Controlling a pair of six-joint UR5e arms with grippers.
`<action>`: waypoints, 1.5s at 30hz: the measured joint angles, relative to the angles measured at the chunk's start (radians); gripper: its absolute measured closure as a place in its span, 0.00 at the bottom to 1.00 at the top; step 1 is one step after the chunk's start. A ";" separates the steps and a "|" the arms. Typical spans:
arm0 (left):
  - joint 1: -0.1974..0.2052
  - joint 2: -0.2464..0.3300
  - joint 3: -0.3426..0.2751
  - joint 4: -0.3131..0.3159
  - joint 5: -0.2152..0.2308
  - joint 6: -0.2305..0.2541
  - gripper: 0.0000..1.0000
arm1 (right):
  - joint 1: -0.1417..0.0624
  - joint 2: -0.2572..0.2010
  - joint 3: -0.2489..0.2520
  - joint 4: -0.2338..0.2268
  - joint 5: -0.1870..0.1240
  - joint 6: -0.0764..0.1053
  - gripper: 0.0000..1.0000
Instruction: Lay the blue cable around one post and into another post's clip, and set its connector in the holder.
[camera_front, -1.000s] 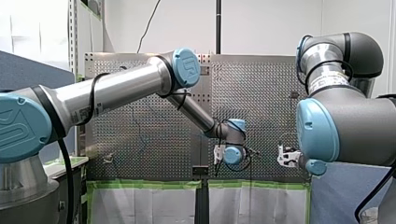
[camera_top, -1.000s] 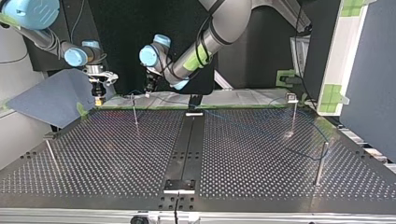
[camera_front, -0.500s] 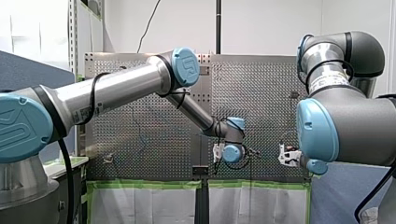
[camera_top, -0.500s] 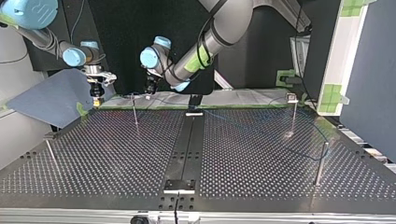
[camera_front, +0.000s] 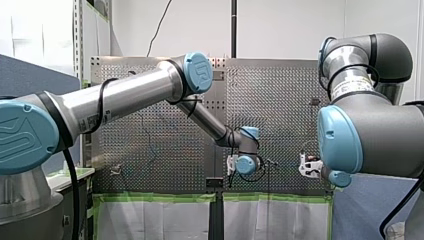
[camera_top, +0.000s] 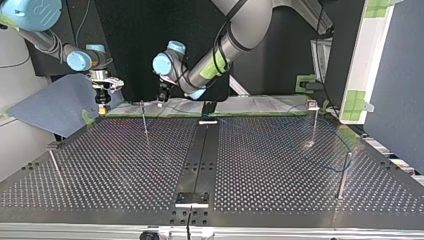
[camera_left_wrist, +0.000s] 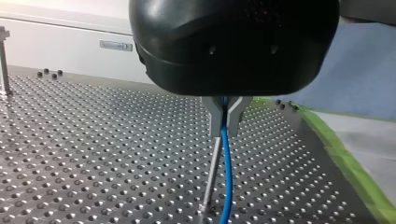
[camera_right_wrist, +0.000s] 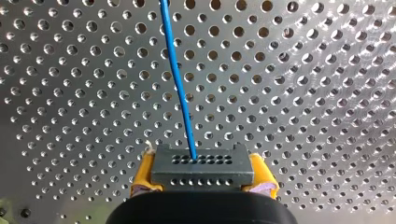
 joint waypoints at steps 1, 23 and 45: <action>0.001 0.000 -0.005 0.001 0.003 0.000 0.95 | 0.000 0.000 0.000 0.000 0.000 0.000 0.90; 0.024 -0.005 -0.031 0.018 0.040 -0.005 0.95 | 0.005 0.000 0.000 -0.012 0.002 0.006 0.90; 0.010 -0.002 -0.031 0.008 0.065 -0.006 0.21 | 0.018 0.001 0.000 -0.013 0.012 0.007 0.90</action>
